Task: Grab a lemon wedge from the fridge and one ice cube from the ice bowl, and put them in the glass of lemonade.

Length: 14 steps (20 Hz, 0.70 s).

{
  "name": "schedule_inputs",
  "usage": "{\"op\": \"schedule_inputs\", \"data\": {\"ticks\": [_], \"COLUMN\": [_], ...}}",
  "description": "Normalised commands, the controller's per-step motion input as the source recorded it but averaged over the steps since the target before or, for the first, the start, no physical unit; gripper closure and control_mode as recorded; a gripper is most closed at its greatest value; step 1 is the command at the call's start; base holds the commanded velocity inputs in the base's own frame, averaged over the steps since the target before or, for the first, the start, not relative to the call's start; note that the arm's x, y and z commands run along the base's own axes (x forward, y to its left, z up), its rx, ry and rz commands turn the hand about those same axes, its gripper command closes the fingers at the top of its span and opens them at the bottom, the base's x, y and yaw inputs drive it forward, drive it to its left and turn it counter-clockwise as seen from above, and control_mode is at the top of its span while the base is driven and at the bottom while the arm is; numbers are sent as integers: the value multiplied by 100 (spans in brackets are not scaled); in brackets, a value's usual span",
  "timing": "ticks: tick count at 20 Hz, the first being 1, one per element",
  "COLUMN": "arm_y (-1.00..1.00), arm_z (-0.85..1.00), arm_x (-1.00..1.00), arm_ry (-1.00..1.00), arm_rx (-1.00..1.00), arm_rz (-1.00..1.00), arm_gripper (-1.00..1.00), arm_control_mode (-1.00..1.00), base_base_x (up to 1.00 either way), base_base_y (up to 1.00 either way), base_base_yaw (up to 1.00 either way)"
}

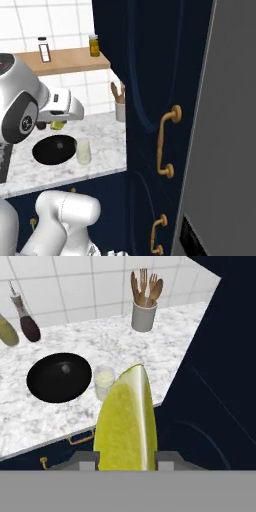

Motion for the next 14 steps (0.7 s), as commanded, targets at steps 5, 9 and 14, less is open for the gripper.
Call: {"op": "schedule_inputs", "data": {"ticks": [5, 9, 14], "arm_y": [0, 0, 0], "arm_z": [0, 0, 0], "arm_x": [0, 0, 0], "arm_ry": [0, 0, 0], "arm_rx": [0, 0, 0], "arm_rz": [0, 0, 0], "arm_gripper": [100, 100, 100], "arm_control_mode": [100, 100, 100], "base_base_x": [82, 33, 15], "base_base_y": [3, 14, 0], "base_base_yaw": [0, 17, 14]}}
